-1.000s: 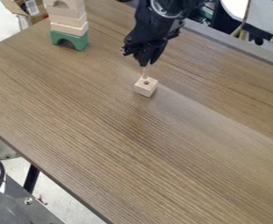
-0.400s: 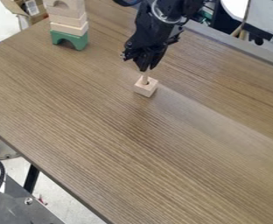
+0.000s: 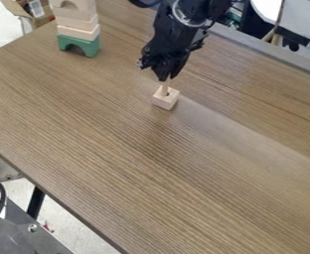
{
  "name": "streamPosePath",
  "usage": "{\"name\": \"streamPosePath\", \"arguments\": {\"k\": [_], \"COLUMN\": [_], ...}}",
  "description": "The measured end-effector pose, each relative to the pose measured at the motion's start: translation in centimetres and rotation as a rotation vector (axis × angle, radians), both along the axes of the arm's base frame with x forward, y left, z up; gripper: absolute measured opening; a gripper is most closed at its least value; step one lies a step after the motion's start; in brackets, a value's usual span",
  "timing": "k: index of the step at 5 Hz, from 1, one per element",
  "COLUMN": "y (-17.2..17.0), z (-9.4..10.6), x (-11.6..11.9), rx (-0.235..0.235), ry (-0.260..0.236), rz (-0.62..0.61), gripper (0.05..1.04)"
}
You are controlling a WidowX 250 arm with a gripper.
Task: Place the stick inside the cube with hole
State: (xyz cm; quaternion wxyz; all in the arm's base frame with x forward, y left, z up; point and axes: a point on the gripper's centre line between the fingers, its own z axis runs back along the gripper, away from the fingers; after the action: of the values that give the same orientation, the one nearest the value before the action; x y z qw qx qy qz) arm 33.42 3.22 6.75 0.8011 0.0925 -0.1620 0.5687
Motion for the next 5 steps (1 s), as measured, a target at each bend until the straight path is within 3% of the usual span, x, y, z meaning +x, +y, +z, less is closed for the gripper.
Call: {"name": "streamPosePath", "arguments": {"k": [5], "y": [-0.63], "z": [-0.02], "x": [1.07], "rx": [0.016], "ry": [0.003], "rz": [-0.002], "gripper": [0.120]}}
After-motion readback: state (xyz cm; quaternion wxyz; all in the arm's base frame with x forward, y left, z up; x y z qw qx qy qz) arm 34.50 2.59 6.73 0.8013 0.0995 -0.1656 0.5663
